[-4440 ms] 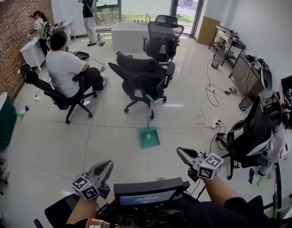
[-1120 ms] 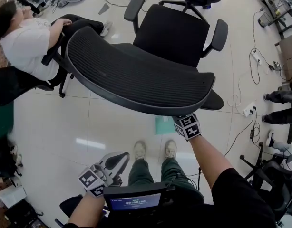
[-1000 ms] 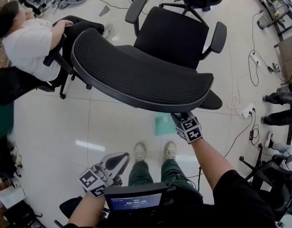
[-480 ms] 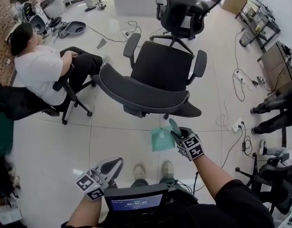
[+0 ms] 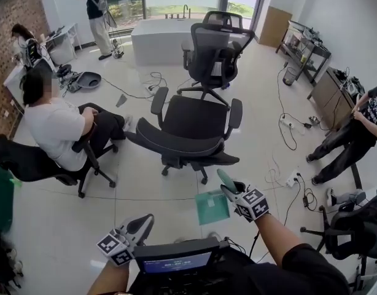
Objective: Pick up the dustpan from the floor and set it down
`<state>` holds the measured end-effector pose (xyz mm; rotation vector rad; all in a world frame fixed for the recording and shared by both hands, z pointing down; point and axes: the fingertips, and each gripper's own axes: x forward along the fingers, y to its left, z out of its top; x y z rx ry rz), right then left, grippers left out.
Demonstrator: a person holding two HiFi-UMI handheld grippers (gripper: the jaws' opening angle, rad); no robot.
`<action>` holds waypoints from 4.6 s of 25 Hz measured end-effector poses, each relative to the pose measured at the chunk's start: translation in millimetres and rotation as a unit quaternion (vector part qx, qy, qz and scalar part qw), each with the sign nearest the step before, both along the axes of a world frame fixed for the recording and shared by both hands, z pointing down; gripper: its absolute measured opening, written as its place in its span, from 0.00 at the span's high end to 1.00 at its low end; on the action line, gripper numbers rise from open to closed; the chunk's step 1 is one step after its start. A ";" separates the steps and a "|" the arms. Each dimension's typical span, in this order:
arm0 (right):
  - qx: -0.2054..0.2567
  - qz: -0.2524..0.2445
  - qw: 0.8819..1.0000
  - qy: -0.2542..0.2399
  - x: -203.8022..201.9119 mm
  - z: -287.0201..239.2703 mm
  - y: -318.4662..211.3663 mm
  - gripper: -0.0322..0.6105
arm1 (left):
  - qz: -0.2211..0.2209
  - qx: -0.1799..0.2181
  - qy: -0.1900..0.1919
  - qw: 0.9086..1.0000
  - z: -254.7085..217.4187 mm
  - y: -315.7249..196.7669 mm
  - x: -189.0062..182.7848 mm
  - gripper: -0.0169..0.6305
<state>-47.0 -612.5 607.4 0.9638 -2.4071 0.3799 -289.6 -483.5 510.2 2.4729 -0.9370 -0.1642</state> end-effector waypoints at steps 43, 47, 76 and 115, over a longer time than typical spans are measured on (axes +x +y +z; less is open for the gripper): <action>0.068 -0.017 0.992 -0.106 35.8 -250.2 127.7 0.75 | -0.075 0.072 0.011 0.995 -102.0 109.8 50.5 0.96; 0.067 -0.018 0.993 -0.098 32.7 -244.8 125.2 0.75 | -0.074 0.069 0.010 0.995 -102.4 107.0 47.2 0.96; -0.007 -0.043 0.998 -0.040 38.5 158.8 -68.3 0.75 | -0.058 -0.079 -0.035 0.995 111.5 -29.6 72.2 0.96; -0.102 0.135 0.986 0.002 57.8 464.7 -245.9 0.65 | -0.086 -0.165 -0.056 0.981 271.9 -72.7 23.2 0.96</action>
